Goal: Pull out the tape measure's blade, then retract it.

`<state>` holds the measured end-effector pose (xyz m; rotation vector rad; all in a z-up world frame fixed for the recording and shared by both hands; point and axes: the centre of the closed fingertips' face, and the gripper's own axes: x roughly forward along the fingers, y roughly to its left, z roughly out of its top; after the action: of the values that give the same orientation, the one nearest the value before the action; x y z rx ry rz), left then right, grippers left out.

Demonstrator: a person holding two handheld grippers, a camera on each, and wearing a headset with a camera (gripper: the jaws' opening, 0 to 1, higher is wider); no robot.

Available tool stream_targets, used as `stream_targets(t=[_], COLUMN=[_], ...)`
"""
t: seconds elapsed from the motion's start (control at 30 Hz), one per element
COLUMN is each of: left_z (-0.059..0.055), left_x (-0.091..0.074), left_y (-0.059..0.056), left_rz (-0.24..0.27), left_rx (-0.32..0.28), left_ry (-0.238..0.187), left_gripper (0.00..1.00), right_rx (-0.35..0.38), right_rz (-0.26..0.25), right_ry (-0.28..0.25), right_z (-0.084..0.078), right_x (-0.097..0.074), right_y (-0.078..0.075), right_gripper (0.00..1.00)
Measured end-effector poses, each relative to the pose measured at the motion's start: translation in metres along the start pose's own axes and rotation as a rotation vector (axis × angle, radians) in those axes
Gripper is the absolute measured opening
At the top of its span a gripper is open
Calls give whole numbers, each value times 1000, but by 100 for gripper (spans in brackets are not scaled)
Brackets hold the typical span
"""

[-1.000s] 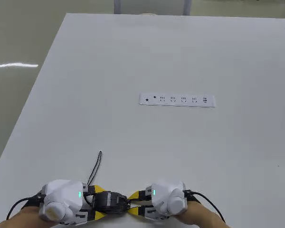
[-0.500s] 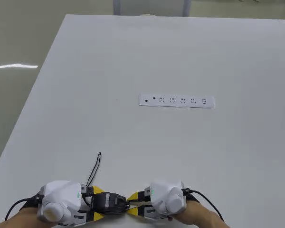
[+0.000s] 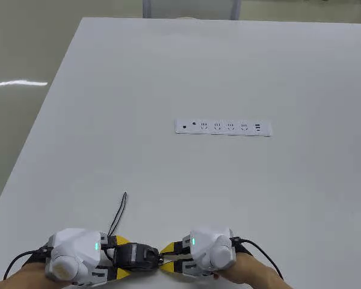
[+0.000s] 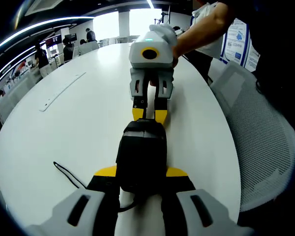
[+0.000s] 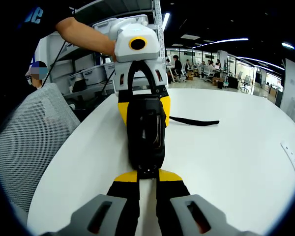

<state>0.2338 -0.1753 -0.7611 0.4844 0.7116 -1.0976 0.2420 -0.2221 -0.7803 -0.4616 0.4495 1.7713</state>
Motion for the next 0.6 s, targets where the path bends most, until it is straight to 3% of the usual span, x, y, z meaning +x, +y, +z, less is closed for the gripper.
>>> stream_targets(t=[0.6], left_z=[0], left_x=[0], left_y=[0], left_rz=[1], left_rx=[-2], left_ry=[2], left_gripper=[28], right_rx=[5], right_rz=[3], right_ry=[0], right_z=[-1], right_x=[-4], right_y=[0], right_gripper=[9])
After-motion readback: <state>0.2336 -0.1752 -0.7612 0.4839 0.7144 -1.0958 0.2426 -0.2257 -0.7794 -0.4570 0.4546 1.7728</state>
